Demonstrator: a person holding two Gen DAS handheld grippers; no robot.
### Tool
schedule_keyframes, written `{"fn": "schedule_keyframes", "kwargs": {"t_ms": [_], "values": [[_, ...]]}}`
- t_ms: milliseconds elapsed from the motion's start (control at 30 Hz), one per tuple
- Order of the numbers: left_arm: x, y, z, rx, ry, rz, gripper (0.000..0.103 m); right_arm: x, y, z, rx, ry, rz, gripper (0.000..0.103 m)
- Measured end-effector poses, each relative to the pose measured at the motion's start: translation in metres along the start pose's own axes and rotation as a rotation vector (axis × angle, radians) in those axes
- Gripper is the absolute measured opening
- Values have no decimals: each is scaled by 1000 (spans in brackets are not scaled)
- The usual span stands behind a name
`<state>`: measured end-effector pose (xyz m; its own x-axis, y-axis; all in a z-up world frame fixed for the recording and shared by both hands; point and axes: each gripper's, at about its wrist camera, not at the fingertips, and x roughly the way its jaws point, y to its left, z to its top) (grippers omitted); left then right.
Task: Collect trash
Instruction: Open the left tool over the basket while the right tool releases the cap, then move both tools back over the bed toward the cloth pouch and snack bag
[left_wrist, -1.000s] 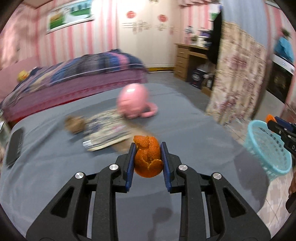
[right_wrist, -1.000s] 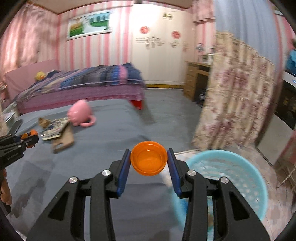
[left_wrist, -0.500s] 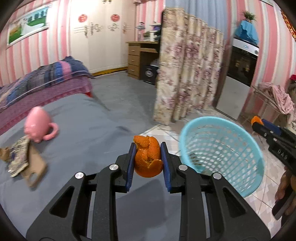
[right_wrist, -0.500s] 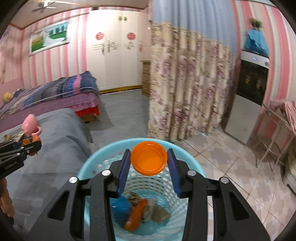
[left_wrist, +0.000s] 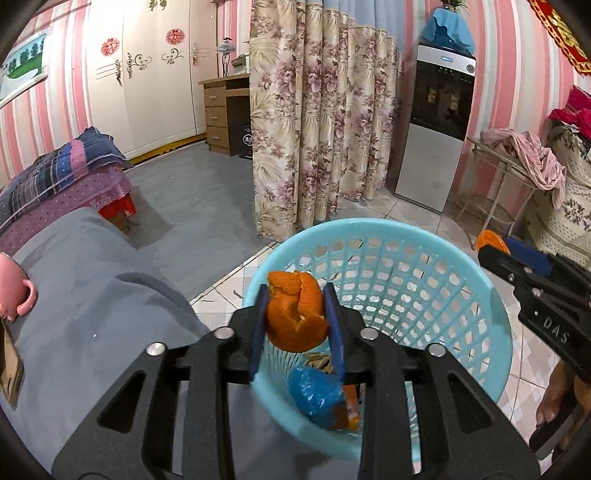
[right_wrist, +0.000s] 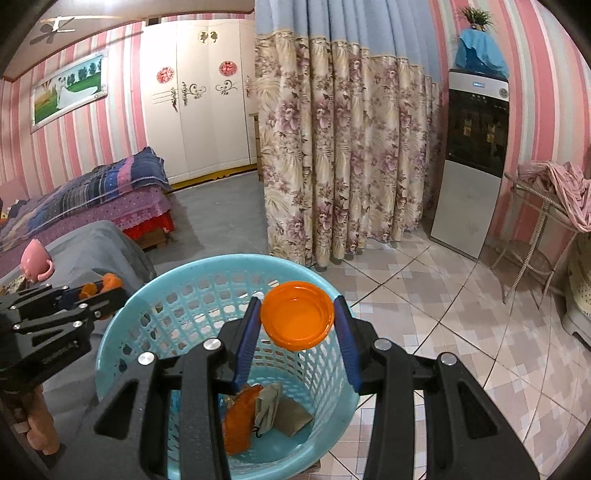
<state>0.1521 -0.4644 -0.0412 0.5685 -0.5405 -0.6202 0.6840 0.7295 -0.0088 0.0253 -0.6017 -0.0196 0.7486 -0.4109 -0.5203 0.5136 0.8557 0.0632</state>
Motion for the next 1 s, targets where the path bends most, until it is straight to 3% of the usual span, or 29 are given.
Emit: {"fn": "schedule_keyframes", "kwargs": {"t_ms": [33,133,400,667,733,767,800,900,1000], "values": [[0,-1,2,3,-5,2,53,0,-1,0,5,-1,0,40],[-7,0,7,13,-49,31,73,0,0,-1,9,-8,-5,40],[-27,33,9,-45,-105,99,91,7,8,-11,8,7,0,40],[-41,69,-2,-95,-104,145,93,18,35,-13,-5,-2,-20,42],[-46,77,-4,-102,-109,151,93,20,39,-12,-5,-5,-28,56],[-48,80,-5,-106,-112,155,93,18,42,-12,-7,-19,-47,71],[-52,84,-6,-113,-115,158,93,16,44,-12,-9,-31,-63,78],[-62,98,-9,-130,-124,165,94,12,50,-12,-12,-44,-101,89],[-76,114,-13,-150,-137,185,95,10,58,-11,-7,-36,-127,92]]}}
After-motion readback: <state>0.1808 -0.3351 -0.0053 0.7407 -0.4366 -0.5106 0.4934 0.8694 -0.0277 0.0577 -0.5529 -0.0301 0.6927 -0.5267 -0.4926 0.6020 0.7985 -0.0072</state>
